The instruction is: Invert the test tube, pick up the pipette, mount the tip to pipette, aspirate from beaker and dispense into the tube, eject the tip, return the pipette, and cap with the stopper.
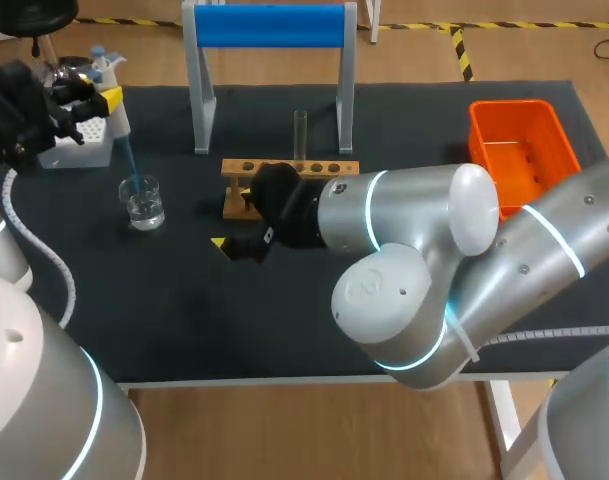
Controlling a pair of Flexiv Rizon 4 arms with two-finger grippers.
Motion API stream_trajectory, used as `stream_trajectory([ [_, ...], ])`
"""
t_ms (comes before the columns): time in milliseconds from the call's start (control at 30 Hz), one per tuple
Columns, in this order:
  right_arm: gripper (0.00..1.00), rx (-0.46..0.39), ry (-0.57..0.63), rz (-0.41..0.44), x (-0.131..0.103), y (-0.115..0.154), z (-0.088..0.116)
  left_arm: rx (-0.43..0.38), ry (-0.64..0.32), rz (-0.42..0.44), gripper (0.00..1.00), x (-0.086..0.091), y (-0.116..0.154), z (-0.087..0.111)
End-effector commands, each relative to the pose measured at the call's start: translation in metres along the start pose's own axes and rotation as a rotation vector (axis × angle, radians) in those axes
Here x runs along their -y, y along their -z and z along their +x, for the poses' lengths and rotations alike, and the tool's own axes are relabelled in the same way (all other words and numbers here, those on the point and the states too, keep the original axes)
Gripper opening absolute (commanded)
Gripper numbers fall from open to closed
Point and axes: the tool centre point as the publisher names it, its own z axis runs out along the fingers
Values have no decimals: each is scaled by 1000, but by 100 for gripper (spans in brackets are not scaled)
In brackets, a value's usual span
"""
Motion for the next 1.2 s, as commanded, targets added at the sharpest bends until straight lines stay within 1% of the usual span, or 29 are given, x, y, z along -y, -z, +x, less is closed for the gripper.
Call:
stream_trajectory([
  [33,100,2,0,-1,1,0,1,-5,3,5,0,-7,-3,-4],
  [267,100,2,0,-1,1,0,1,-5,12,4,0,-16,-3,-6],
  [933,100,2,0,-1,1,0,1,-13,-1,-27,0,-34,-10,-5],
  [1200,100,2,0,-1,1,0,1,-8,-1,-26,0,-37,-11,-6],
])
